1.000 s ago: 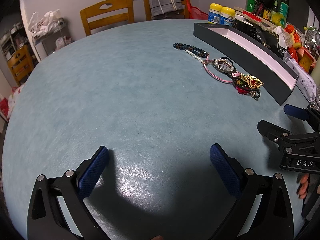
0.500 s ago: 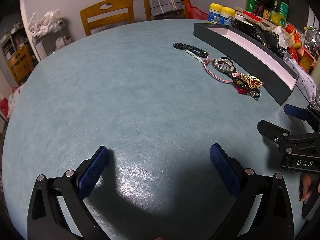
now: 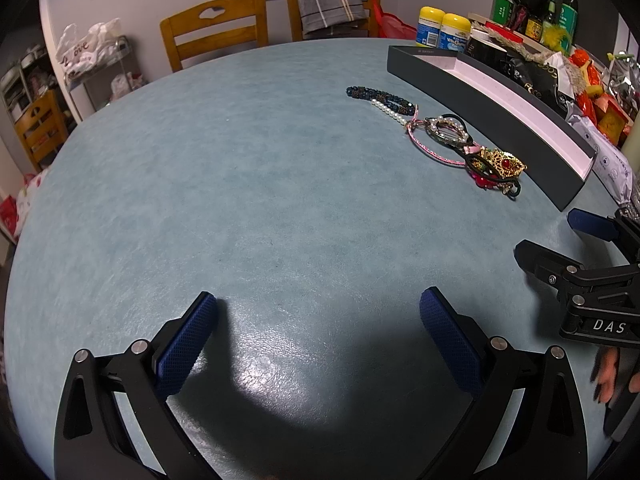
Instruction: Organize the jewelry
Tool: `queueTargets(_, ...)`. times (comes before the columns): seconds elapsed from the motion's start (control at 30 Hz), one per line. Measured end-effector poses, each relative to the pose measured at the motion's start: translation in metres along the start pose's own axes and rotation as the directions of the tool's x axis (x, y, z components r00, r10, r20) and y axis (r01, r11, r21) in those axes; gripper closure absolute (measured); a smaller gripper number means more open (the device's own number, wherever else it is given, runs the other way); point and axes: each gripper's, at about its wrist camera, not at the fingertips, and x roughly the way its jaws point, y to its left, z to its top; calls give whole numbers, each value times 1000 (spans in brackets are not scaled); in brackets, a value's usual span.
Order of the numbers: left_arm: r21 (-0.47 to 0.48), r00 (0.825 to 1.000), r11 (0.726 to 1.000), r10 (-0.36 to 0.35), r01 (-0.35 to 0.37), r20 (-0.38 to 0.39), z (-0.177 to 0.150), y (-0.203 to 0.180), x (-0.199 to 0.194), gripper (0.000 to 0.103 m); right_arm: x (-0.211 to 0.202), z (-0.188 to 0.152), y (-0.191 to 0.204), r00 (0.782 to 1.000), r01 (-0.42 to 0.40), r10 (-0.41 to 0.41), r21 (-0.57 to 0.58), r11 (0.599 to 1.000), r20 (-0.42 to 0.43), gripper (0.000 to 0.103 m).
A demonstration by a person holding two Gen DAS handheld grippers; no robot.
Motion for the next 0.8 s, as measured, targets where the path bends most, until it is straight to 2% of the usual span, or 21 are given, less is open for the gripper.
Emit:
queueTargets(0.27, 0, 1000, 1000, 0, 0, 0, 0, 0, 0, 2, 0, 1, 1, 1000, -11, 11, -11, 1000, -1, 6)
queueTargets(0.5, 0, 1000, 1000, 0, 0, -4, 1, 0, 0, 2, -14, -2, 19, 992, -124, 125, -88, 988, 15, 33)
queueTargets(0.63, -16, 1000, 1000, 2, -2, -24, 9, 1, 0, 2, -22, 14, 31, 983, -163, 172, -137, 977, 59, 39)
queueTargets(0.8, -43, 999, 999, -10, 12, 34, 34, 6, -9, 3, -19, 35, 32, 979, -175, 186, -123, 977, 86, 46)
